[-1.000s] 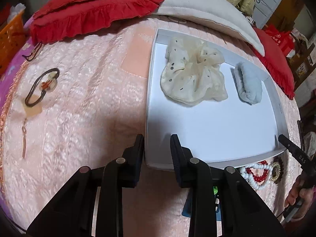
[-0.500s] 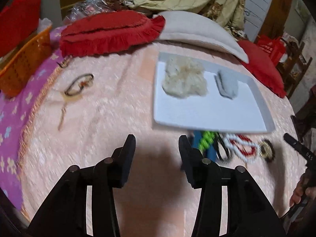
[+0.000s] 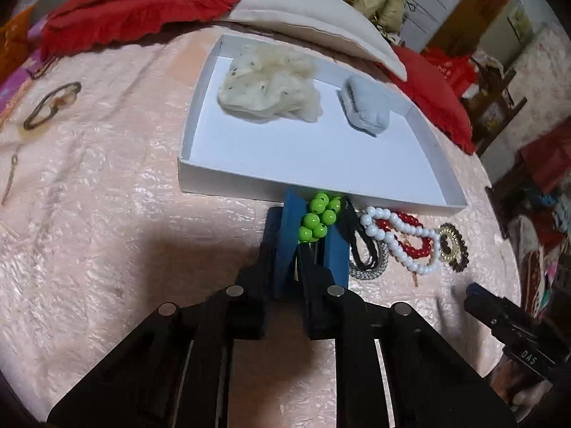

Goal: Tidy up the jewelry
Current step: 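Grasp the blue claw clip with green beads using the left tool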

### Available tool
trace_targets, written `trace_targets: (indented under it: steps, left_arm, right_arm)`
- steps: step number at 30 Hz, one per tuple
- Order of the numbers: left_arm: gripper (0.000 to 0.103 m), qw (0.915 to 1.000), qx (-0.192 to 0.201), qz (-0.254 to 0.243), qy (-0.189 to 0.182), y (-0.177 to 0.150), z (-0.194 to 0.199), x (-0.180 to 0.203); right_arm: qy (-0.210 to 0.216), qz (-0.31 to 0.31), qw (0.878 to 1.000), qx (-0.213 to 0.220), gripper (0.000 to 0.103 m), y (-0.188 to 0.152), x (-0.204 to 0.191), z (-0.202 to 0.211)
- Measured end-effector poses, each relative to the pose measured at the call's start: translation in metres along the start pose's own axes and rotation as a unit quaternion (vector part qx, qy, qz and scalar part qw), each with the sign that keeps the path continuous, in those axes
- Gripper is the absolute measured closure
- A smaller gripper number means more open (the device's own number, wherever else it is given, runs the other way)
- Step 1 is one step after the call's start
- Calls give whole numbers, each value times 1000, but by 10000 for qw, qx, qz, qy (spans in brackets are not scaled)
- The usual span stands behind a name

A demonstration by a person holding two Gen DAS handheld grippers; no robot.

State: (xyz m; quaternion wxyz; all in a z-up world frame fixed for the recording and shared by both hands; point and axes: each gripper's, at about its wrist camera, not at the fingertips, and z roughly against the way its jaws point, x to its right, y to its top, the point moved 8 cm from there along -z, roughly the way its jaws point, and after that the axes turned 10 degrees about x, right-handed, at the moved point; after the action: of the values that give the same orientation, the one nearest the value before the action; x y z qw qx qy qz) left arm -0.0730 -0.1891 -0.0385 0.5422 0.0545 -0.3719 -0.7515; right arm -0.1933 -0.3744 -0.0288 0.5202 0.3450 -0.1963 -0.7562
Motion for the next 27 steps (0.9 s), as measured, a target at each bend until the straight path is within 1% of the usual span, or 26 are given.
trace_targets:
  steps: [2, 4, 5, 6, 7, 8, 9, 10, 11, 12, 13, 15, 16, 17, 18, 19, 20, 21, 22, 23, 25, 26, 27]
  left_arm:
    - [90, 9997, 189, -182, 28, 4, 11, 1]
    - [90, 9973, 592, -440, -18, 9, 32, 4]
    - [90, 9942, 842, -668, -14, 12, 45, 7]
    - [90, 9882, 1126, -1031, 105, 14, 59, 11]
    - [90, 9789, 1357, -1479, 395, 16, 69, 15]
    - [90, 9715, 1464, -1748, 642, 16, 72, 16]
    - [90, 9618, 1548, -2058, 929, 16, 75, 16]
    - [90, 9578, 1545, -2219, 976, 15, 76, 17]
    - [90, 9587, 1522, -2242, 865, 14, 76, 17]
    - [90, 9617, 1473, -2229, 606, 12, 79, 18]
    - [90, 9624, 1404, -2268, 504, 11, 79, 19]
    - [90, 9598, 1391, -2344, 672, 11, 79, 14]
    - [90, 9626, 1309, -2318, 505, 10, 79, 14]
    - [90, 9682, 1103, -2245, 100, 7, 77, 16]
    - [90, 9715, 869, -2203, -128, 3, 74, 16]
    - [90, 9697, 753, -2309, 246, 0, 68, 10]
    - [90, 9658, 734, -2441, 480, -4, 67, 8]
    - [90, 9646, 694, -2511, 410, -8, 67, 10]
    - [90, 9670, 667, -2452, 184, -10, 71, 13]
    - [90, 9671, 683, -2446, 138, -10, 73, 15]
    - [90, 9631, 682, -2582, 350, -10, 70, 12]
    - [90, 9652, 624, -2531, 227, -12, 68, 12]
    - [90, 9685, 579, -2423, -34, -14, 68, 14]
  right_arm:
    - [-70, 58, 9999, -45, 62, 1, -4, -6]
    - [-89, 109, 9999, -82, 62, 0, -10, -9]
    - [-87, 133, 9998, -97, 62, -1, -13, -10]
    - [-89, 195, 9997, -120, 62, -1, -18, -12]
    - [-102, 280, 9995, -141, 62, -2, -23, -14]
    - [-120, 354, 9992, -151, 62, -4, -27, -14]
    - [-143, 458, 9987, -164, 62, -4, -32, -17]
    - [-161, 558, 9982, -179, 62, -4, -37, -20]
    - [-159, 609, 9978, -191, 62, -4, -42, -22]
    - [-125, 628, 9977, -205, 62, -3, -47, -25]
    - [-93, 628, 9978, -212, 62, -2, -51, -27]
    - [-35, 651, 9977, -209, 62, 2, -59, -31]
    - [1, 661, 9976, -210, 62, 3, -63, -32]
    - [43, 661, 9976, -215, 62, 4, -67, -33]
    - [85, 658, 9976, -217, 62, 6, -71, -35]
    - [109, 660, 9975, -213, 62, 7, -74, -36]
    - [116, 666, 9975, -207, 62, 9, -77, -37]
    - [123, 669, 9975, -198, 62, 10, -79, -37]
    - [150, 662, 9975, -188, 62, 12, -81, -38]
    - [173, 652, 9976, -183, 62, 13, -82, -38]
    - [200, 581, 9979, -202, 62, 14, -82, -39]
    - [233, 531, 9981, -229, 62, 15, -83, -40]
    - [350, 418, 9981, -276, 62, 15, -84, -42]
